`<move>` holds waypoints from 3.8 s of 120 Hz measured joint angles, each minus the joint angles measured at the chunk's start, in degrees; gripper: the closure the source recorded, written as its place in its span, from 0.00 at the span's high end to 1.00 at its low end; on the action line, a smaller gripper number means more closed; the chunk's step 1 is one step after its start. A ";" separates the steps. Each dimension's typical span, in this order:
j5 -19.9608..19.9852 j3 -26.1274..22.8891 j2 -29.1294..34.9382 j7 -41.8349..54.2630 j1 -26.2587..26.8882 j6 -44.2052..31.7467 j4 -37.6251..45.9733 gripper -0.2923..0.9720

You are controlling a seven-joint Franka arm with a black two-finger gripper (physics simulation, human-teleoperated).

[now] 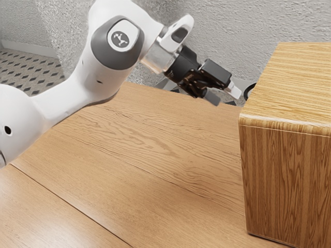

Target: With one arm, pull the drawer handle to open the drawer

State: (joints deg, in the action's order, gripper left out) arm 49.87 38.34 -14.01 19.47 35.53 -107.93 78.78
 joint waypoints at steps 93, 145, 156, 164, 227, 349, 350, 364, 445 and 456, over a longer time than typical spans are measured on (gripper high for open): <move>3.76 -0.90 -5.78 0.60 -4.20 -0.07 -6.04 0.77; 5.74 -1.24 -8.68 0.68 -5.02 -0.10 -7.29 0.77; 6.08 -1.25 -8.95 0.69 -5.06 -0.16 -7.41 0.77; 6.15 -1.21 -8.97 0.69 -5.15 -0.19 -7.41 0.76; 5.13 -0.65 -8.69 0.51 -5.21 -0.23 -7.14 0.56; -4.82 -0.36 -0.98 1.64 -10.38 1.68 -0.90 0.53; -4.86 -0.36 -0.91 1.64 -10.42 1.70 -0.82 0.53; -5.57 -0.34 0.09 1.72 -11.03 1.89 0.01 0.53; -7.12 0.10 6.18 2.74 -15.47 2.53 5.09 0.53; -7.19 0.19 6.94 3.00 -16.08 2.62 5.49 0.52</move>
State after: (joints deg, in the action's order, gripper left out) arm 42.68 38.53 -7.07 22.48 19.45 -105.31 84.27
